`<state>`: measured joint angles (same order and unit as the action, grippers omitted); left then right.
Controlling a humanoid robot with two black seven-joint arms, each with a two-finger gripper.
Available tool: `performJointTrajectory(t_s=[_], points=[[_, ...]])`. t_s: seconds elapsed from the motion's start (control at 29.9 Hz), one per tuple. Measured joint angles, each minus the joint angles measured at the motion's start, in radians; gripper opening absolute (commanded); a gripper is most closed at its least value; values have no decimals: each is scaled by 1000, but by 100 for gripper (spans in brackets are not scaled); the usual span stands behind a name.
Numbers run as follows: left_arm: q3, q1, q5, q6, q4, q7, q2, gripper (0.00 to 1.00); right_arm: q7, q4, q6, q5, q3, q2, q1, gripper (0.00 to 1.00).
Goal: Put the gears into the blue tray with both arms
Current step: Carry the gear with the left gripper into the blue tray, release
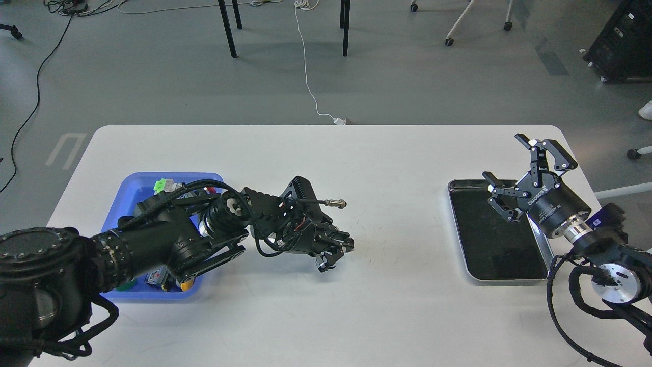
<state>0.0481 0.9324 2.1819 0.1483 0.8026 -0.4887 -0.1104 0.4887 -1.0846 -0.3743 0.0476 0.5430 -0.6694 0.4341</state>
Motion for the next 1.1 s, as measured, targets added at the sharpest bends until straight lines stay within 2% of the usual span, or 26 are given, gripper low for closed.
performJointTrajectory(t_s=[0.1,0.2,0.47,0.67,0.8,1.1], points=[[9,9,0,-8,23,0,-28,16,0,0,0,0,1,0,0,97],[11,40,0,-11,92,0,-124,16,0,-1,0,1,1,1,0,97],[8,74,-80,-4,315,0,-488,17,0,1,2,7,2,13,-1,97],[-2,24,-131,-5,363,0,-717,18,0,4,2,8,2,19,-1,97],[7,-40,-137,-12,347,0,-766,18,0,4,2,8,3,25,0,97],[11,-94,-135,-13,256,0,-747,19,0,2,2,8,17,18,0,97]])
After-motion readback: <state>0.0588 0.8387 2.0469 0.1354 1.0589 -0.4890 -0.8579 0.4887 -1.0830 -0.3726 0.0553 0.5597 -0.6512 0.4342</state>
